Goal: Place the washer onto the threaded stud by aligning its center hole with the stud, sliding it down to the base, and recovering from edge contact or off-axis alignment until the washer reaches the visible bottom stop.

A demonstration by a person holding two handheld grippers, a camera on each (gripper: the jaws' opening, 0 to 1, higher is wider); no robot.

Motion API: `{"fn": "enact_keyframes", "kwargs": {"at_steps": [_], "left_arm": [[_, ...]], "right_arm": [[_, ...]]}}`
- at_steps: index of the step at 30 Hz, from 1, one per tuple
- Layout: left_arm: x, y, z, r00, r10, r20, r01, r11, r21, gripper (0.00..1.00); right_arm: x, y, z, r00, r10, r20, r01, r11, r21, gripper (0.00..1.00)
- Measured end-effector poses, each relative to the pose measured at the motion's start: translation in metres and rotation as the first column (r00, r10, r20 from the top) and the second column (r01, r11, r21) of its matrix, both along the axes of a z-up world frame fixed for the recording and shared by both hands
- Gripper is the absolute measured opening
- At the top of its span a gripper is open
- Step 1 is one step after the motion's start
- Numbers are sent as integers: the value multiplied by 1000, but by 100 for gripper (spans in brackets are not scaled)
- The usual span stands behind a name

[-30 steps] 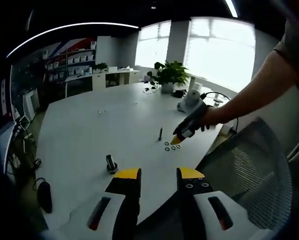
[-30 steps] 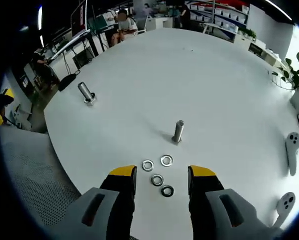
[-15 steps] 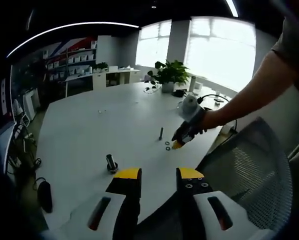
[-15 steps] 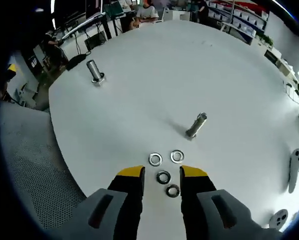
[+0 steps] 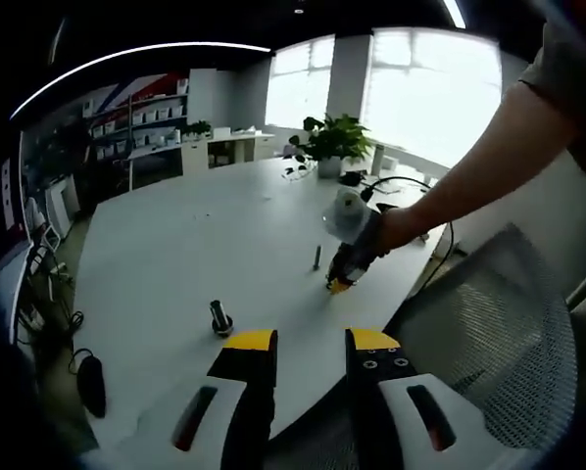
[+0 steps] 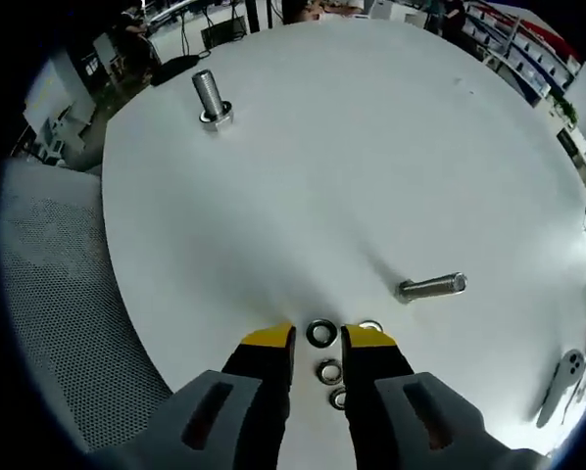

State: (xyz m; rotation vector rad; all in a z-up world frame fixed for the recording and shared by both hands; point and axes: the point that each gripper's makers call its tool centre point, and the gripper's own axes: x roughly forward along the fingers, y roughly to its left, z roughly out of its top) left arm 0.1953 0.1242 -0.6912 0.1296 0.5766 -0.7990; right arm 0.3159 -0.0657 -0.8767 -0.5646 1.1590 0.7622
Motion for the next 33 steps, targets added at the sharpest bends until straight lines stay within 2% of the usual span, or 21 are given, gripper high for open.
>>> {"fn": "enact_keyframes", "kwargs": {"at_steps": [9, 15, 19, 24, 29, 33], "left_arm": [[0, 0, 0, 1000, 3, -1, -3, 1000, -2, 26], [0, 0, -1, 1000, -2, -3, 2, 1000, 3, 26], [-1, 0, -2, 1000, -6, -6, 6, 1000, 7, 25], [-1, -1, -2, 1000, -8, -8, 8, 1000, 8, 25], [-1, 0, -2, 1000, -8, -10, 8, 1000, 9, 25], [-1, 0, -3, 1000, -4, -12, 4, 1000, 9, 25]], "right_arm": [[-4, -1, -1, 991, 120, -62, -125, 989, -84, 21], [-2, -3, -2, 986, 144, -89, -153, 982, -111, 16], [-4, -2, 1, 987, 130, -96, -141, 983, -121, 16], [-3, -2, -2, 978, 173, -114, -192, 963, -188, 16], [-3, 0, -3, 968, 199, -154, -236, 931, -277, 15], [-3, -1, -3, 969, 184, -165, -227, 927, -299, 15]]}}
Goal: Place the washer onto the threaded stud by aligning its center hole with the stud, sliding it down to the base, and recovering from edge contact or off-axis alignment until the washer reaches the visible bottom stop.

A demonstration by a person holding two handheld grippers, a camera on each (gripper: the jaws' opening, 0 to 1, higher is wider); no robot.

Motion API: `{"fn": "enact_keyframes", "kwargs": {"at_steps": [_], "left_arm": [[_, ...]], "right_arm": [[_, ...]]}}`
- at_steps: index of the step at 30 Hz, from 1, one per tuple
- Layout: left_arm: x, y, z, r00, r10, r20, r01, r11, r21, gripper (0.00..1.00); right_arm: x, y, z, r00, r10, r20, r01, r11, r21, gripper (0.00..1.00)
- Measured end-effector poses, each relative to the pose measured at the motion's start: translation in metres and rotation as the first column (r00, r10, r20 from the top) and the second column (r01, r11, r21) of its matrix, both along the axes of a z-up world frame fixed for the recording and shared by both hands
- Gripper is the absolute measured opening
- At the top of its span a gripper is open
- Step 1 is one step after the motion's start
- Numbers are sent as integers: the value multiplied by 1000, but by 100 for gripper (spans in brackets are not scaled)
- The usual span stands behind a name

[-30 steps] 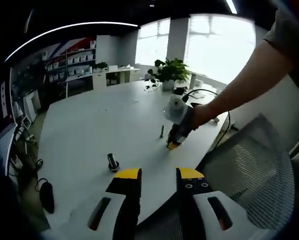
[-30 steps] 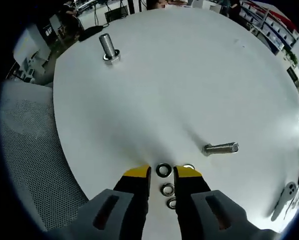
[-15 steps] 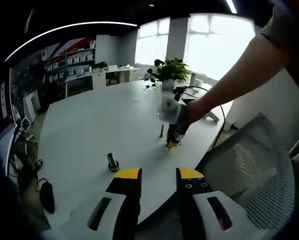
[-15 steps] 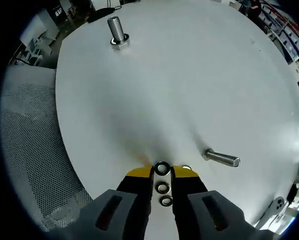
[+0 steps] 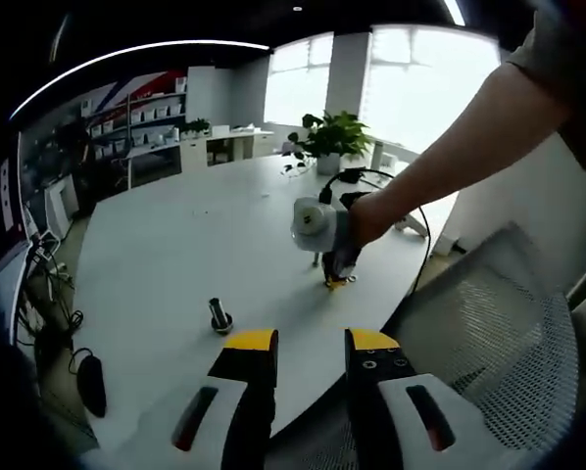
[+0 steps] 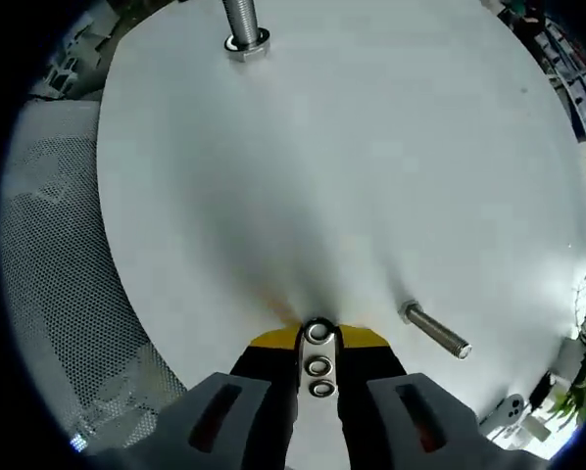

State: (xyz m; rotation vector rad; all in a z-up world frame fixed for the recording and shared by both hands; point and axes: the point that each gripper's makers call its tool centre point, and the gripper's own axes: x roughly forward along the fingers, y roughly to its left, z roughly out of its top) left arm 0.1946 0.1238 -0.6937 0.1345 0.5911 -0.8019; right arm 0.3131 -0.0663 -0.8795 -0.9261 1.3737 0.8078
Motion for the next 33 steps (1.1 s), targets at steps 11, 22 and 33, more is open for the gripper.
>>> {"fn": "enact_keyframes", "kwargs": {"at_steps": [11, 22, 33], "left_arm": [[0, -1, 2, 1000, -2, 13, 2, 1000, -2, 25], [-1, -2, 2, 1000, -8, 14, 8, 1000, -1, 25], [1, -1, 7, 1000, 2, 31, -1, 1000, -19, 25]], "right_arm": [[0, -3, 0, 995, -60, 83, 53, 995, 82, 14], [1, -2, 2, 988, -135, 72, 125, 983, 131, 13], [-4, -1, 11, 986, -152, 71, 139, 977, 162, 13]]}}
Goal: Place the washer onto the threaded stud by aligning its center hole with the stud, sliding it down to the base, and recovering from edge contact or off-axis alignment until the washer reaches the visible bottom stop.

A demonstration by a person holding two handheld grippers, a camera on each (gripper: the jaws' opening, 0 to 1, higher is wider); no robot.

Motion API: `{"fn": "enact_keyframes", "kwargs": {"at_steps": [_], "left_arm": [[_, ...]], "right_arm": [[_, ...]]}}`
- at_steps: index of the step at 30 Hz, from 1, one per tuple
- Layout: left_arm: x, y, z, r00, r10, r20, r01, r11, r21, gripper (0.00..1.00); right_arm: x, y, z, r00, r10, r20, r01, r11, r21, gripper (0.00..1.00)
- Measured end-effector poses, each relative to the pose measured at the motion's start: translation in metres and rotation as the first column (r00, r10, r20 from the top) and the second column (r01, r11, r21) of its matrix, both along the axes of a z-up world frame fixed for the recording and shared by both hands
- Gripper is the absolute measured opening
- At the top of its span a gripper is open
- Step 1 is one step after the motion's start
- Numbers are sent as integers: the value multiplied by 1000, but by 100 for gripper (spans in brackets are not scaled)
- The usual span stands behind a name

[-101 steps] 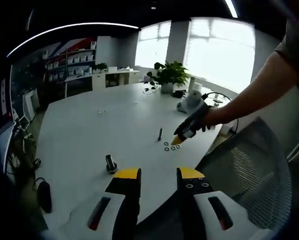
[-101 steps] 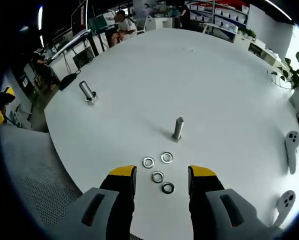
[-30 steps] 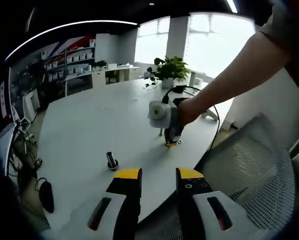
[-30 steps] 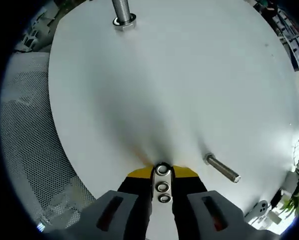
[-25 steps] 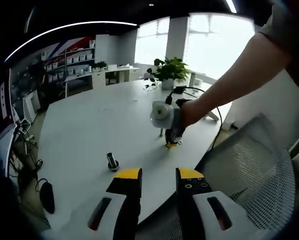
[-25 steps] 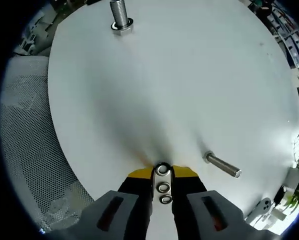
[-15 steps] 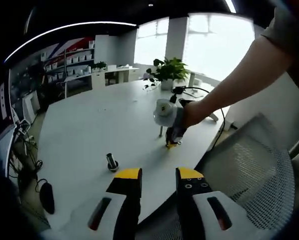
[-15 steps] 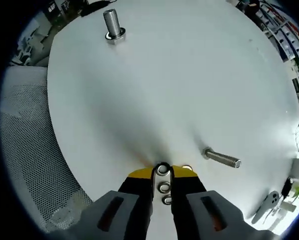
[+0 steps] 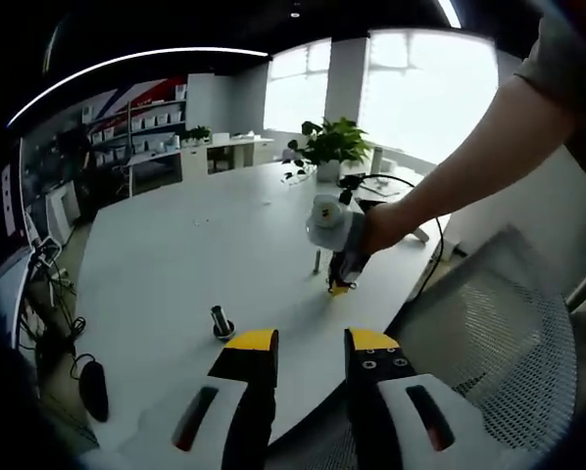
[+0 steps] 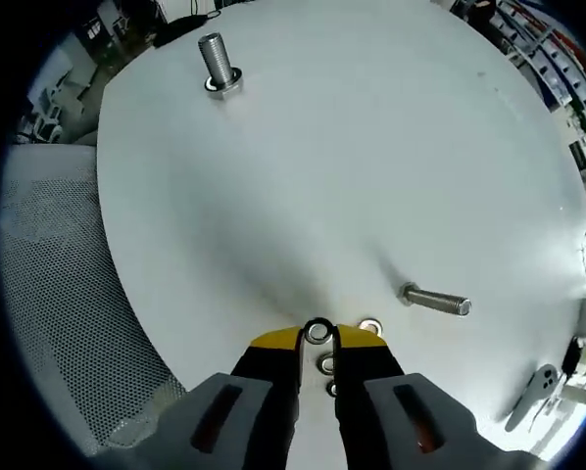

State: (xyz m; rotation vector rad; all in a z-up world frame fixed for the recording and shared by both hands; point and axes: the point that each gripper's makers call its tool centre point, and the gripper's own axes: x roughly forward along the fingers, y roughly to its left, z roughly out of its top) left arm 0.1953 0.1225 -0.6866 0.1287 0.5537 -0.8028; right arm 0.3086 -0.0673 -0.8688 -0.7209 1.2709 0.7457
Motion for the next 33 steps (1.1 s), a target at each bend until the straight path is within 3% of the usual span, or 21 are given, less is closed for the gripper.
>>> {"fn": "enact_keyframes", "kwargs": {"at_steps": [21, 33], "left_arm": [[-1, -4, 7, 999, -22, 39, 23, 1000, -11, 27], [-4, -9, 7, 997, -53, 50, 52, 999, 4, 28]], "right_arm": [[8, -1, 50, 996, -41, 74, 34, 994, 101, 13], [9, -26, 69, 992, -72, 99, 62, 992, 108, 13]]}}
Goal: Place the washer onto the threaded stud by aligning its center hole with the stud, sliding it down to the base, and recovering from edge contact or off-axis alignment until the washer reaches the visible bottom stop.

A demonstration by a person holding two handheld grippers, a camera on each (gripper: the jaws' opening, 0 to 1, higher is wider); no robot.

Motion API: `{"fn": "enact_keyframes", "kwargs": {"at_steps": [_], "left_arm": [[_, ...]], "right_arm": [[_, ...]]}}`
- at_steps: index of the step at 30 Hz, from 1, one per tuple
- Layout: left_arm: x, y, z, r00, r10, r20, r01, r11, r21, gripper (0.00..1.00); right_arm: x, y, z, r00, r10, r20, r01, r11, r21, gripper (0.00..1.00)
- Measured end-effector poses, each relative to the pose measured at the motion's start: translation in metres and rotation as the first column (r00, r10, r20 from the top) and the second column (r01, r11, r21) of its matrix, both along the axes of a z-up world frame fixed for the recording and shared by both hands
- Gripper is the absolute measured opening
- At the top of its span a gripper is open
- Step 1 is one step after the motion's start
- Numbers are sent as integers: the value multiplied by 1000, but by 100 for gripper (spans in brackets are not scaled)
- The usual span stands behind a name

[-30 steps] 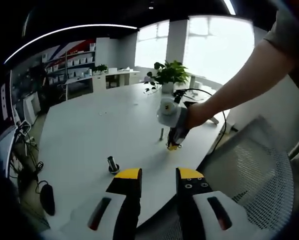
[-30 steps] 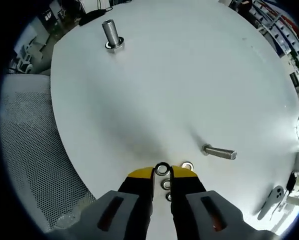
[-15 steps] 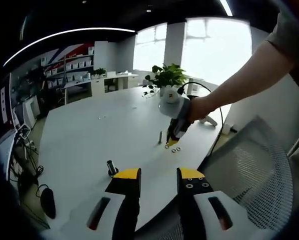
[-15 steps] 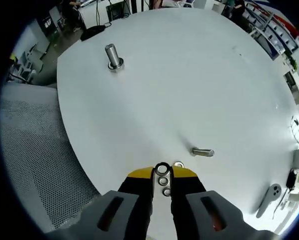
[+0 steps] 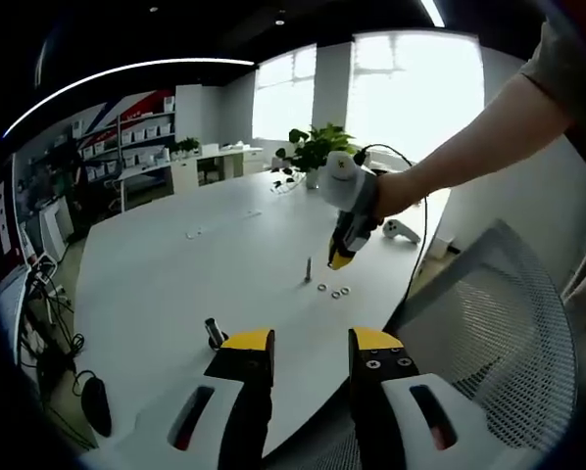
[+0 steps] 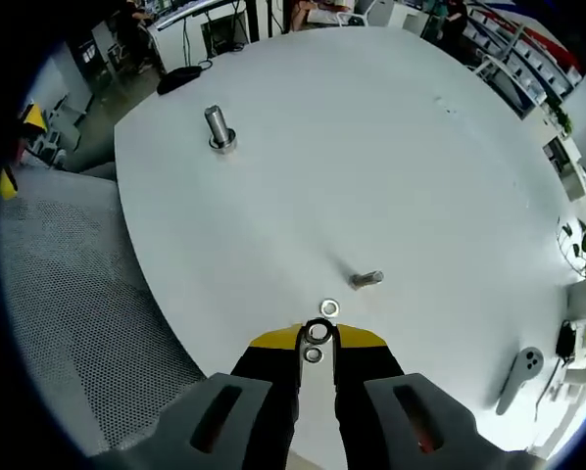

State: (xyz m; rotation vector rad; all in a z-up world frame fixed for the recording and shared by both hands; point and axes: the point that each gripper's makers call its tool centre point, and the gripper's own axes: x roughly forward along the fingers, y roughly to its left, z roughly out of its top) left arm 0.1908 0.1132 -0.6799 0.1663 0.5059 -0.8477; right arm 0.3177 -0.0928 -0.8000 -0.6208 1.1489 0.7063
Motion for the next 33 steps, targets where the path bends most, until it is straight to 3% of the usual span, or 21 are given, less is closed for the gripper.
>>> {"fn": "enact_keyframes", "kwargs": {"at_steps": [10, 19, 26, 33], "left_arm": [[-1, -1, -1, 1000, -8, 21, 8, 999, 32, 28], [1, 2, 0, 1000, 3, 20, -4, 1000, 28, 28], [1, 3, -3, 1000, 8, 5, -8, 999, 32, 28], [1, 4, -6, 1000, 10, -5, -10, 999, 37, 28]], "right_arm": [[8, -6, 19, 997, -52, 54, 49, 997, 57, 13], [21, -17, 23, 995, -74, 70, 70, 995, 65, 13], [37, -4, 21, 996, -11, 93, 7, 999, 48, 13], [45, 4, 7, 996, 46, 70, -48, 999, 20, 13]]}}
